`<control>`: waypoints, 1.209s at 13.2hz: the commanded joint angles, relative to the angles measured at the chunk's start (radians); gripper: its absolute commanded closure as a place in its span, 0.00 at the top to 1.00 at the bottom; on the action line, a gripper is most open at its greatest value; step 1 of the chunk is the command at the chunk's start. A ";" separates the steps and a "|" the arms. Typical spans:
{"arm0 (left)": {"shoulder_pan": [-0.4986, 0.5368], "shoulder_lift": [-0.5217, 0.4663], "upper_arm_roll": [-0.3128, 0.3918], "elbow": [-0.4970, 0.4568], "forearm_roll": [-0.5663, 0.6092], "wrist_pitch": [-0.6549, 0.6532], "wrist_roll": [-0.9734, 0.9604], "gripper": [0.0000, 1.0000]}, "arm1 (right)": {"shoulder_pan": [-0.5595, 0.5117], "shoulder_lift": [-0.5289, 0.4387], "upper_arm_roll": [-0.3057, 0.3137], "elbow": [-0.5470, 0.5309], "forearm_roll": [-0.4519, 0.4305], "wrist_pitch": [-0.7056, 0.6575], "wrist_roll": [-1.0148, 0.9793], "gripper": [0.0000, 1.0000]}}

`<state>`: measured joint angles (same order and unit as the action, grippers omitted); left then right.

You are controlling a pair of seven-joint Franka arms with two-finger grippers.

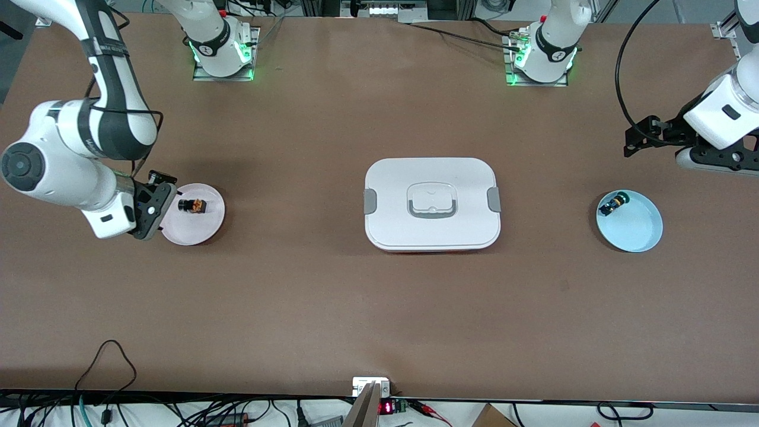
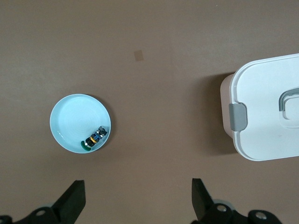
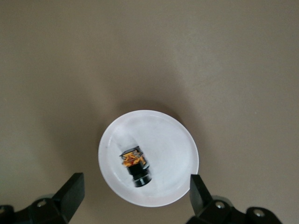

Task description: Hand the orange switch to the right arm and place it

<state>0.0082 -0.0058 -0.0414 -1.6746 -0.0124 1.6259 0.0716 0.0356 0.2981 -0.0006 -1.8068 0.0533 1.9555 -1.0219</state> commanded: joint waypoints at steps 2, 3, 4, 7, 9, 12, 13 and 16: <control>0.002 0.001 -0.003 0.019 -0.004 -0.018 -0.009 1.00 | 0.041 0.015 0.004 0.135 0.011 -0.186 0.371 1.00; 0.001 0.001 -0.003 0.019 -0.004 -0.018 -0.009 1.00 | 0.056 0.015 0.004 0.153 0.010 -0.219 0.446 1.00; 0.001 0.001 -0.003 0.021 -0.004 -0.018 -0.009 1.00 | 0.064 0.013 0.002 0.158 0.010 -0.240 0.536 1.00; 0.001 0.001 -0.003 0.019 -0.004 -0.018 -0.009 1.00 | 0.069 -0.034 0.004 0.159 0.065 -0.299 0.829 1.00; 0.001 0.001 -0.003 0.021 -0.003 -0.018 -0.009 1.00 | 0.114 -0.074 -0.001 0.187 0.042 -0.351 0.985 1.00; 0.001 0.001 -0.003 0.019 -0.004 -0.018 -0.007 1.00 | 0.124 -0.100 -0.010 0.292 -0.069 -0.373 0.994 1.00; 0.001 0.001 -0.003 0.019 -0.003 -0.018 -0.009 1.00 | 0.109 -0.099 -0.033 0.322 -0.067 -0.344 0.997 1.00; 0.001 0.001 -0.003 0.019 -0.004 -0.018 -0.007 1.00 | 0.109 -0.126 -0.070 0.324 -0.064 -0.319 1.055 1.00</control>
<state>0.0082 -0.0058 -0.0417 -1.6738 -0.0124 1.6259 0.0716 0.1462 0.1828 -0.0560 -1.4916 -0.0056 1.6348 -0.0257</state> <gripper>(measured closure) 0.000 0.000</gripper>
